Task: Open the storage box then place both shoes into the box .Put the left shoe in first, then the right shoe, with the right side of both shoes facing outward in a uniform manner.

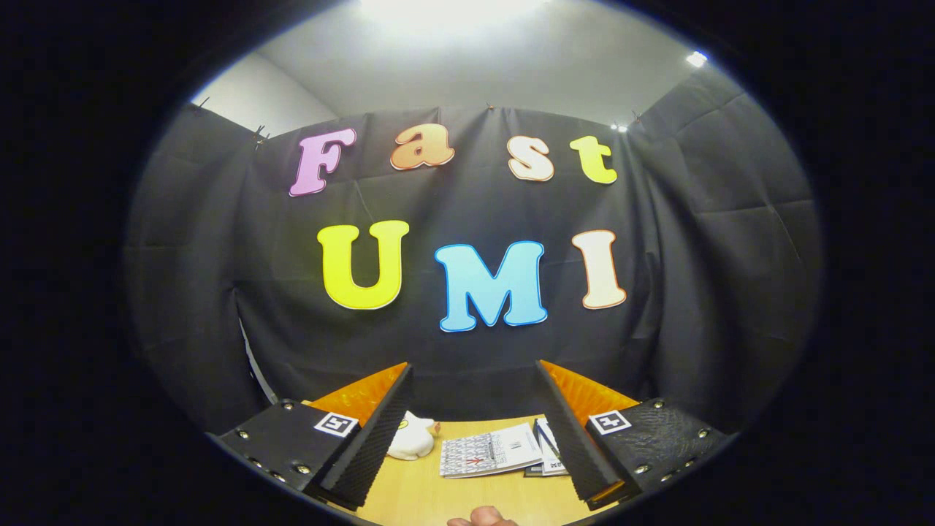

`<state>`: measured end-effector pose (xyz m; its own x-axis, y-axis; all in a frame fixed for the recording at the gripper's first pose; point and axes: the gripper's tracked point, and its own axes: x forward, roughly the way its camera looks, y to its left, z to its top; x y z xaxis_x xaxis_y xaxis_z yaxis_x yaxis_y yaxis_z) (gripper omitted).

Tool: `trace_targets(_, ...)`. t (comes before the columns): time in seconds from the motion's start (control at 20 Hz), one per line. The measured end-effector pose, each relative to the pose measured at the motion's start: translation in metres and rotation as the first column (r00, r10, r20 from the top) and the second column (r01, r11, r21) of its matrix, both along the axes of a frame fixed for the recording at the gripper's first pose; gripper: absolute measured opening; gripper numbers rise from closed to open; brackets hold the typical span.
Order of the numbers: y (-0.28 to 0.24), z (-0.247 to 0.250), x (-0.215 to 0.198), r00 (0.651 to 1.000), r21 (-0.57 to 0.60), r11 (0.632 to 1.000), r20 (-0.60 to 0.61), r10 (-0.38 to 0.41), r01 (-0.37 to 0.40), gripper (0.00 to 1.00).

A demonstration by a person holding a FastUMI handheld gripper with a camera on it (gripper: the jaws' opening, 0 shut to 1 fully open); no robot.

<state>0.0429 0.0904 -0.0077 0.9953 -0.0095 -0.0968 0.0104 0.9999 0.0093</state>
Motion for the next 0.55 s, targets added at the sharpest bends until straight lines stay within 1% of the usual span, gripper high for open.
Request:
trace_targets(0.25,-0.001,0.0068,0.0053,0.999,-0.021,1.0,0.03,0.012,-0.011,0.99)
trace_targets(0.45,-0.0025,0.0012,0.006,1.0,-0.009,1.0,0.014,0.021,-0.021,0.99)
trace_targets(0.55,-0.0046,0.0,0.0064,1.0,-0.013,1.0,0.007,0.013,-0.013,0.99)
